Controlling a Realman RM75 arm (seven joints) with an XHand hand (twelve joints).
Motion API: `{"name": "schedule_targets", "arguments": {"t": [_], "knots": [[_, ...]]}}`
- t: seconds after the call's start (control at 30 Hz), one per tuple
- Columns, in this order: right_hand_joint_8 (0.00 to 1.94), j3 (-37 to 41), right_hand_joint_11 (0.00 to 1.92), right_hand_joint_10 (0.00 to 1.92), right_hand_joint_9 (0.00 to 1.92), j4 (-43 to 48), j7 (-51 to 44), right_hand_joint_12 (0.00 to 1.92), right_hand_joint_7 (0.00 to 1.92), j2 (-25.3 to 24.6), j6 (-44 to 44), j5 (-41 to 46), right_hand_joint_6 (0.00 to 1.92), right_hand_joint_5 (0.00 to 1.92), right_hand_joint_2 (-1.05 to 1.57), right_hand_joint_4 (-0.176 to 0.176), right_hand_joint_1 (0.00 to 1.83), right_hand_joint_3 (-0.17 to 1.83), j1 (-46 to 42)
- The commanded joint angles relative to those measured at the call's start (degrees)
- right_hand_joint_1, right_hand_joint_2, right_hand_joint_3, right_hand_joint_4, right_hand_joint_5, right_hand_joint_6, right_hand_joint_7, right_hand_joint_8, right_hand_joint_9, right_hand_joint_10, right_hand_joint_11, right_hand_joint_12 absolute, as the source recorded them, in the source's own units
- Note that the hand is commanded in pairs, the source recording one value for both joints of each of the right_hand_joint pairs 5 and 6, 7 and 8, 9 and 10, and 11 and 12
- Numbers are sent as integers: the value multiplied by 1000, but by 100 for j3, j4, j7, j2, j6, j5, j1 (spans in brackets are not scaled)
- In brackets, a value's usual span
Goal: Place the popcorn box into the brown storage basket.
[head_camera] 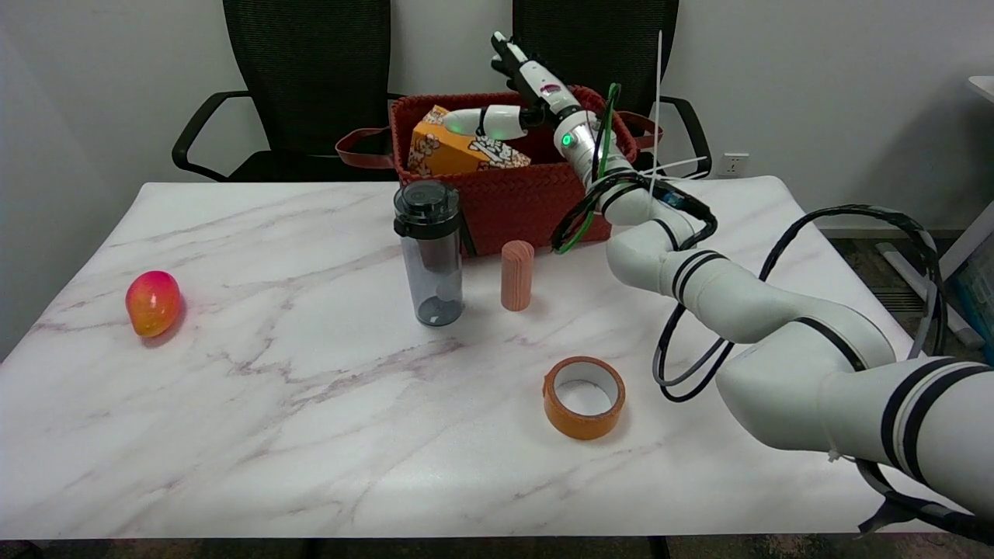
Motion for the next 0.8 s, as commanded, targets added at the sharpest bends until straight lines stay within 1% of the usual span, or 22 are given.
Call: {"name": "schedule_targets", "arguments": {"t": [0.03, 0.17, 0.27, 0.43, 0.5, 0.6, 0.8], "knots": [[128, -10, 288, 119, 119, 285, -7, 288, 128, 79, -148, -32, 0, 0, 685, 0, 649, -175, -152], [112, -10, 289, 114, 114, 356, -7, 289, 112, 110, -155, -40, 0, 0, 690, 0, 645, -175, -174], [108, 4, 304, 113, 113, 587, 0, 304, 108, 213, -260, 0, 0, 0, 694, 0, 629, -175, -241], [65, 76, 206, 75, 75, 1248, 17, 206, 65, 528, -432, 28, 0, 0, 705, 0, 606, -148, -474], [0, 78, 158, 1, 1, 1496, 17, 158, 0, 699, -476, 336, 0, 0, 718, 0, 591, -77, -597], [0, 78, 120, 0, 0, 1805, 17, 120, 0, 981, -476, 866, 0, 0, 731, 0, 557, -68, -726], [0, 213, 115, 0, 0, 2264, -31, 115, 0, 1619, -461, 1613, 0, 0, 744, 0, 539, -33, -1066]]}}
